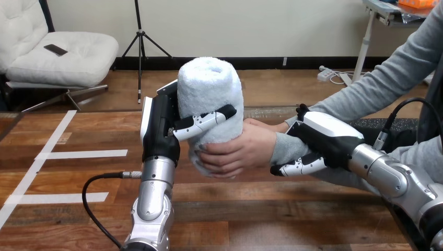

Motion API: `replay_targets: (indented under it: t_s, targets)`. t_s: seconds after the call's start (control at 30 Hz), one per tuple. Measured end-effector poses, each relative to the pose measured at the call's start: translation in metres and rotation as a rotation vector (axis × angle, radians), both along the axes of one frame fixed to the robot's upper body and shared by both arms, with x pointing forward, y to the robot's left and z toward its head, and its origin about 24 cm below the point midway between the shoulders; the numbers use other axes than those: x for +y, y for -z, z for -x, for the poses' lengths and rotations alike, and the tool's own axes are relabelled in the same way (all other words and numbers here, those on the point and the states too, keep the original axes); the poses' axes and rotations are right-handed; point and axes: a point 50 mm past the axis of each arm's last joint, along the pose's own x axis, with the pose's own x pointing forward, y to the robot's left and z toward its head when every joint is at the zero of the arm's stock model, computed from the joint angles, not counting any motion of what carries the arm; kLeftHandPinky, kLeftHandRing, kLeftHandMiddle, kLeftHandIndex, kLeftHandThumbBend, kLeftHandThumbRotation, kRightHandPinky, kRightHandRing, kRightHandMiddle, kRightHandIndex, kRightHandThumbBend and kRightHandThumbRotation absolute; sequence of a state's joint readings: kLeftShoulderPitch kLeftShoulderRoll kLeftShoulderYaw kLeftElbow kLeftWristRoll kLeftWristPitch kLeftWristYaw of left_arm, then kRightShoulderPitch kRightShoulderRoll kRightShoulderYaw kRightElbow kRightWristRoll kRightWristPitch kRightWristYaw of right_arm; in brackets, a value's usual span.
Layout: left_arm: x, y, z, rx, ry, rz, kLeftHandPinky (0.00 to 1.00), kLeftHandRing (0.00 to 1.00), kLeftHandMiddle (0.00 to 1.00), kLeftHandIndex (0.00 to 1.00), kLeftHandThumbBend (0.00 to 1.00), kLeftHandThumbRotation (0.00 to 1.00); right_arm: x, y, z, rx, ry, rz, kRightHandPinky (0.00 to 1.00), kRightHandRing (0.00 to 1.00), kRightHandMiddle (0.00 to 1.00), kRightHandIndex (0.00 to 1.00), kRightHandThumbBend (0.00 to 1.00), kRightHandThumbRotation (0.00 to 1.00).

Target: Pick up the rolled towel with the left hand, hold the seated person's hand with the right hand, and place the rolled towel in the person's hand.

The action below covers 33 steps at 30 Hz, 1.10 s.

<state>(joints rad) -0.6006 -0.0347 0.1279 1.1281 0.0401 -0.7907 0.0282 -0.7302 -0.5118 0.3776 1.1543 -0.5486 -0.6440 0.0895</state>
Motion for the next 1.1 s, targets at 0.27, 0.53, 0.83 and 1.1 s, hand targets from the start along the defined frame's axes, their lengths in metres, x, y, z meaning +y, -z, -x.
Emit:
replay_targets:
  t_s: [0.27,0.53,0.83,1.1]
  targets:
    - [0.0013,0.0037,-0.0013,0.043,0.025,0.010,0.49,0.57,0.63,0.64,0.82,0.31,-0.0008,0.0004,0.0002,0.003,0.003,0.001,0.14,0.17,0.22,0.22,0.60,0.42]
    - [0.0054,0.0065,-0.0026,0.076,0.052,-0.019,0.78,0.82,0.85,0.86,0.97,0.65,-0.0021,0.0017,0.0005,0.010,0.011,0.005,0.17,0.20,0.25,0.25,0.63,0.43]
    - [0.0052,0.0078,-0.0029,0.090,0.084,-0.042,0.93,0.95,0.94,0.95,1.00,0.83,-0.0029,0.0021,0.0002,0.013,0.019,0.007,0.28,0.30,0.34,0.35,0.74,0.51]
    - [0.0015,0.0079,-0.0025,0.090,0.110,-0.056,0.98,0.98,0.96,0.97,1.00,0.89,-0.0035,0.0024,0.0001,0.029,0.024,0.004,0.37,0.38,0.42,0.44,0.86,0.62]
